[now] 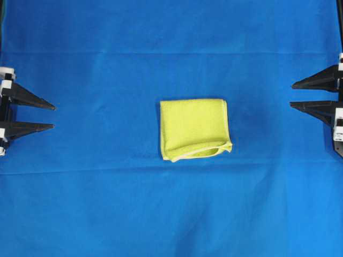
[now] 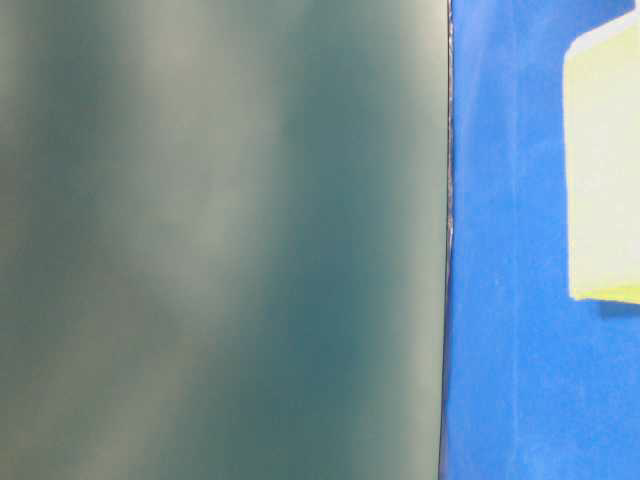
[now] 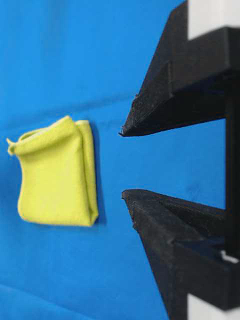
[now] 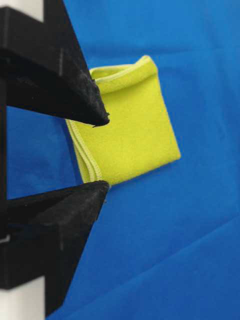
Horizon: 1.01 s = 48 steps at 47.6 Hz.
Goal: Fold the yellow towel.
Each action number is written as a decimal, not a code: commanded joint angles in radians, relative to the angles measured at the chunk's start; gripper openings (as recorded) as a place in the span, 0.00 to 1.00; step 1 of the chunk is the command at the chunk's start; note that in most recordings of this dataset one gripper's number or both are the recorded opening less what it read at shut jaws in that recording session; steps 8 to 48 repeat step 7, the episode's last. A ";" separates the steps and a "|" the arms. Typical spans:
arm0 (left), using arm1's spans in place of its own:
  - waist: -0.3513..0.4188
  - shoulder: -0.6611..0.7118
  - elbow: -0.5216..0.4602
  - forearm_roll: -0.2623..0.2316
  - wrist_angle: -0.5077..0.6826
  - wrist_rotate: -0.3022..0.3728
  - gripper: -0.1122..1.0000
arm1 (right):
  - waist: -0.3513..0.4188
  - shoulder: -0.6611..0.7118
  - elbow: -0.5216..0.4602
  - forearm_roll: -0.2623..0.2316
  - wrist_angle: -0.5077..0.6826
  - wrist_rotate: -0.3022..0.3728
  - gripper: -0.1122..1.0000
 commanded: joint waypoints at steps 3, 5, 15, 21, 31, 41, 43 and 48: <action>0.005 0.008 -0.012 0.000 -0.009 -0.002 0.50 | -0.002 0.009 -0.012 0.002 -0.009 0.002 0.59; 0.005 0.008 -0.012 0.002 -0.009 -0.002 0.50 | -0.002 0.008 -0.012 0.000 -0.009 0.002 0.59; 0.005 0.008 -0.012 0.002 -0.009 -0.002 0.50 | -0.002 0.009 -0.012 0.000 -0.009 0.002 0.59; 0.005 0.008 -0.012 0.002 -0.009 -0.002 0.50 | -0.002 0.009 -0.012 0.000 -0.009 0.002 0.59; 0.005 0.008 -0.012 0.002 -0.009 -0.002 0.50 | -0.002 0.009 -0.012 0.000 -0.009 0.002 0.59; 0.005 0.008 -0.012 0.002 -0.009 -0.002 0.50 | -0.002 0.009 -0.012 0.000 -0.009 0.002 0.59; 0.005 0.008 -0.012 0.002 -0.009 -0.002 0.50 | -0.002 0.009 -0.012 0.000 -0.009 0.002 0.59; 0.005 0.008 -0.012 0.002 -0.009 -0.002 0.50 | -0.002 0.009 -0.012 0.000 -0.009 0.002 0.59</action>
